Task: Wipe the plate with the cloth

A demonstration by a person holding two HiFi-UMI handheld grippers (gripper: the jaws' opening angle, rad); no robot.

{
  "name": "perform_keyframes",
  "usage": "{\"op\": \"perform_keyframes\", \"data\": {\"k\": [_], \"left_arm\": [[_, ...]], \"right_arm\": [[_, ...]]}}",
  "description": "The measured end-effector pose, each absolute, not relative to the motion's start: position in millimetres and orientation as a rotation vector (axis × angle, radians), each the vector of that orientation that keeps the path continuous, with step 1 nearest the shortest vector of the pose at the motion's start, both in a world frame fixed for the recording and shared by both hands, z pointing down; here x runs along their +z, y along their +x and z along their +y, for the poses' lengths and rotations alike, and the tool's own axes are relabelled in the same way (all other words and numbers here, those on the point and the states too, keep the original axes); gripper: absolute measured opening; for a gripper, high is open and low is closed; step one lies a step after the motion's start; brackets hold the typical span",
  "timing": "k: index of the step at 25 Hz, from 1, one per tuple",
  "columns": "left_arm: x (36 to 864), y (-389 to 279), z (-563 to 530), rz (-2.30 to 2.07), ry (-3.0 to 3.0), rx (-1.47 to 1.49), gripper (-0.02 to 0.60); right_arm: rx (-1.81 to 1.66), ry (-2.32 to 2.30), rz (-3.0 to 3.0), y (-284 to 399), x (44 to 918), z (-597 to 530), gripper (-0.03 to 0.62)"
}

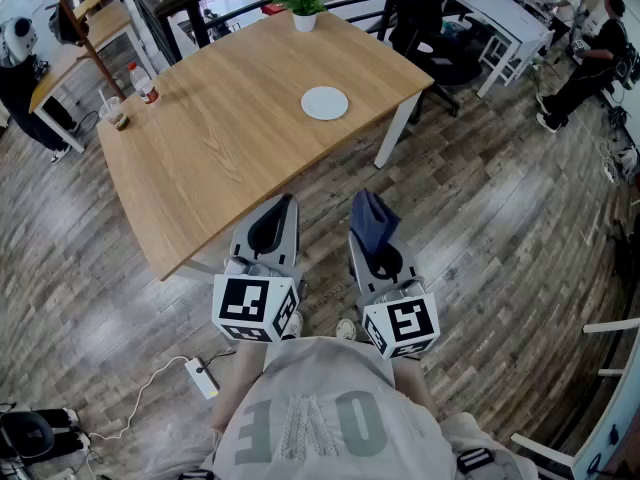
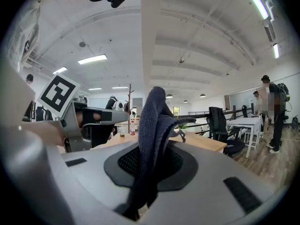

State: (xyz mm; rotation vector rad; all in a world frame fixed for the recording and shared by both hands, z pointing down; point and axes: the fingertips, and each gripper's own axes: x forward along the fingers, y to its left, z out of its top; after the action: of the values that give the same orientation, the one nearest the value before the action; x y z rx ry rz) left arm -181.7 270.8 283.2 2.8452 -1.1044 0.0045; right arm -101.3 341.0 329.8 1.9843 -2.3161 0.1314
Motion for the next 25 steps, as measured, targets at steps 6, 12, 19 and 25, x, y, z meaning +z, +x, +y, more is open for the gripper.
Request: {"op": "perform_keyframes", "data": {"k": [6, 12, 19, 25], "left_arm": [[285.4, -168.7, 281.0, -1.099, 2.871, 0.079, 0.006], [296.1, -165.6, 279.5, -1.154, 2.84, 0.161, 0.006], [307.0, -135.8, 284.3, -1.219, 2.791, 0.179, 0.006], [316.5, -101.9, 308.4, -1.285, 2.818, 0.258, 0.006]], "right_arm": [[0.125, 1.944, -2.323, -93.8, 335.3, 348.6, 0.06], [0.158, 1.925, -2.35, -85.8, 342.8, 352.1, 0.06], [0.202, 1.874, -2.363, -52.9, 357.7, 380.1, 0.061], [0.329, 1.827, -2.353, -6.6, 389.4, 401.4, 0.06]]}}
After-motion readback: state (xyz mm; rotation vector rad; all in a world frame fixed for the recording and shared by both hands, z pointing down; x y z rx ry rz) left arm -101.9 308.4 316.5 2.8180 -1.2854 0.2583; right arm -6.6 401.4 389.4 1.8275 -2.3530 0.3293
